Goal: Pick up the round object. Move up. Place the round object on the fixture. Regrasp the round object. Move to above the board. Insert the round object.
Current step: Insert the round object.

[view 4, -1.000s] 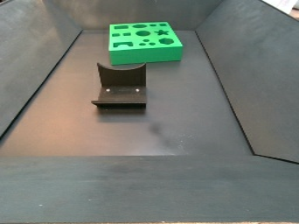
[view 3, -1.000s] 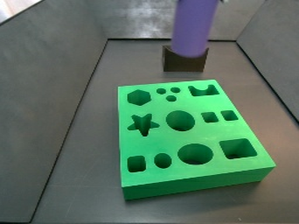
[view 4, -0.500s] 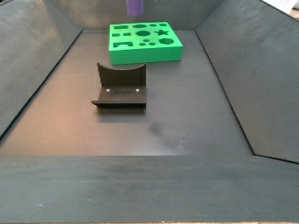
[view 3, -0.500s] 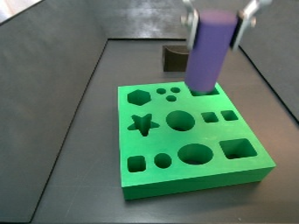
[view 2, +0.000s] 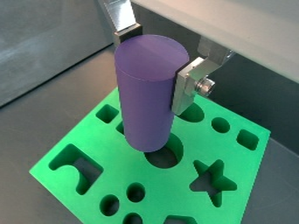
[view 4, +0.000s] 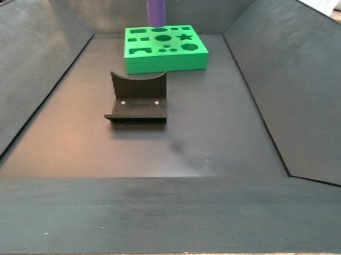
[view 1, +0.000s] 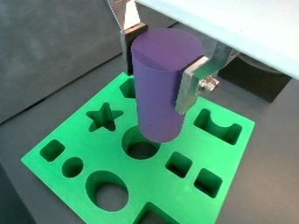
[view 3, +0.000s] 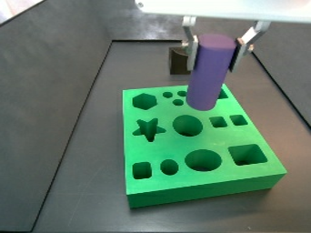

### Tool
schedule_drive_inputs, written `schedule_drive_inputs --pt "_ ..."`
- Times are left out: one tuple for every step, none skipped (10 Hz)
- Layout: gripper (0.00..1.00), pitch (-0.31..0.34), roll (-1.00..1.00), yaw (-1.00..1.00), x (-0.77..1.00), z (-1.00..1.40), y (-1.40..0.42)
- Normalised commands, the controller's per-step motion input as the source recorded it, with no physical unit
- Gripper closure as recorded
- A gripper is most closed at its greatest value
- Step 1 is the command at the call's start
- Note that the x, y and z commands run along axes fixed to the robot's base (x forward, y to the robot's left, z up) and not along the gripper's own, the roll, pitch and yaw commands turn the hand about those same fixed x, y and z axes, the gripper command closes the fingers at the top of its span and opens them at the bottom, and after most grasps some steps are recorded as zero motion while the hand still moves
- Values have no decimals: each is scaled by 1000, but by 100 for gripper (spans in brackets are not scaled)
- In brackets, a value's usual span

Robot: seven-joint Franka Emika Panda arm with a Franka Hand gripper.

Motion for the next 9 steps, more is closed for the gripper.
schedule_drive_inputs --pt "100 -57 0 0 -60 -289 0" --pt "100 -91 0 0 -149 -377 0" --pt "100 -56 0 0 -91 -260 0" --pt "100 -54 0 0 -63 -366 0" --pt "100 -60 0 0 -137 -400 0" --pt "100 -69 0 0 -263 -383 -77" --pt "100 -76 0 0 -269 -374 -149" --pt "100 -63 0 0 -234 -357 -183" --pt "100 -74 -1 0 -149 -357 -180"
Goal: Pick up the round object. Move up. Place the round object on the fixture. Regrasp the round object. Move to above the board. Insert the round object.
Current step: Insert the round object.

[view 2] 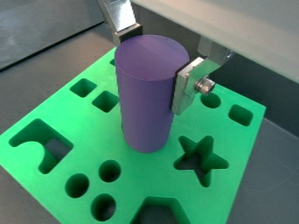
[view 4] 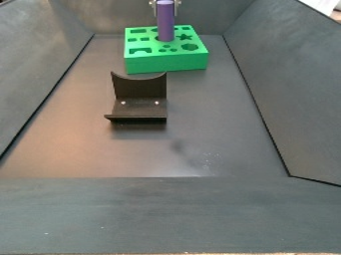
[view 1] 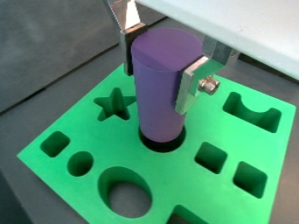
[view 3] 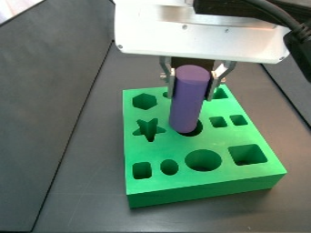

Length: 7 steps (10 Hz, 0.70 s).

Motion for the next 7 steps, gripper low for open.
schedule_drive_inputs --pt "100 -77 0 0 0 -371 -177" --pt "100 -56 0 0 226 -449 -117" --pt "100 -33 24 0 331 -509 -14" --pt "100 -17 67 0 314 -557 0" --pt "100 0 96 14 311 -546 0" --pt "100 0 106 46 237 -546 26" --pt "100 0 126 80 131 -537 46"
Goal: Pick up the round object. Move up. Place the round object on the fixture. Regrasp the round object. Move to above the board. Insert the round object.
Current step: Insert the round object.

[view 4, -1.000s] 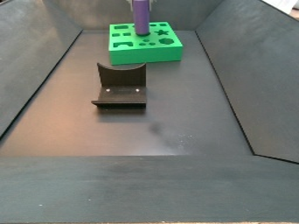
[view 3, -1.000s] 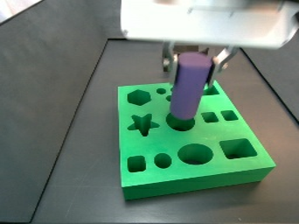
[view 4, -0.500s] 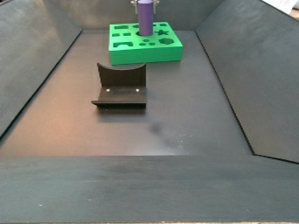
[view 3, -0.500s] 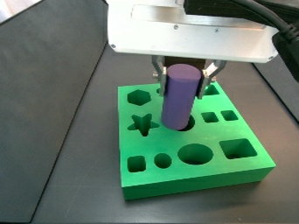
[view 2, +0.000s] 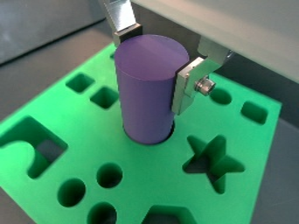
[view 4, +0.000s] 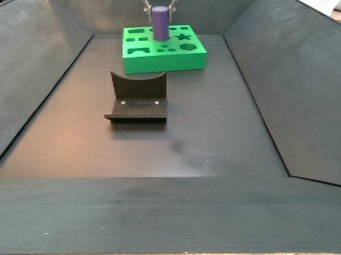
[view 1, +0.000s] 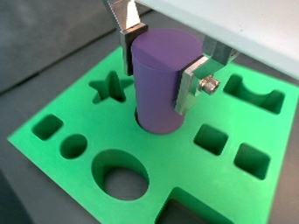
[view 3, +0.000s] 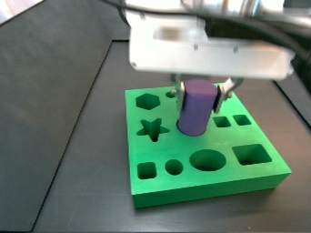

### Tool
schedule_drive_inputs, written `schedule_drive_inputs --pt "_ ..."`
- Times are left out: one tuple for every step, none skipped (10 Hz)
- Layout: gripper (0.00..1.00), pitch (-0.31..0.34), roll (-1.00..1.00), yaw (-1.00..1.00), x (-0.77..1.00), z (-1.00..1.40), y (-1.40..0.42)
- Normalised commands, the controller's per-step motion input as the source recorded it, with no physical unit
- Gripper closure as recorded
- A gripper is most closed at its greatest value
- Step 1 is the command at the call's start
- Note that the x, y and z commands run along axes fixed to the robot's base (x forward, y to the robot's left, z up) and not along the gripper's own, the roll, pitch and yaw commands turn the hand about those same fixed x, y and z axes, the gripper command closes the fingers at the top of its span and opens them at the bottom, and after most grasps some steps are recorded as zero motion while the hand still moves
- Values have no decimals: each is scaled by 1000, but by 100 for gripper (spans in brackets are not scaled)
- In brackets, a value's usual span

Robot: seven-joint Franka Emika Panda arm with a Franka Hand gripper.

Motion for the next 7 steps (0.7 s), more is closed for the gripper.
schedule_drive_inputs --pt "100 -10 167 23 -43 -691 0" --pt "100 -9 227 26 -83 -874 0" --pt "100 -10 221 11 -54 -934 0" --pt "100 0 216 9 0 -917 0" --pt "100 -43 0 0 -23 0 0" --pt "100 9 0 0 0 0 0" --pt "100 0 0 0 0 0 0"
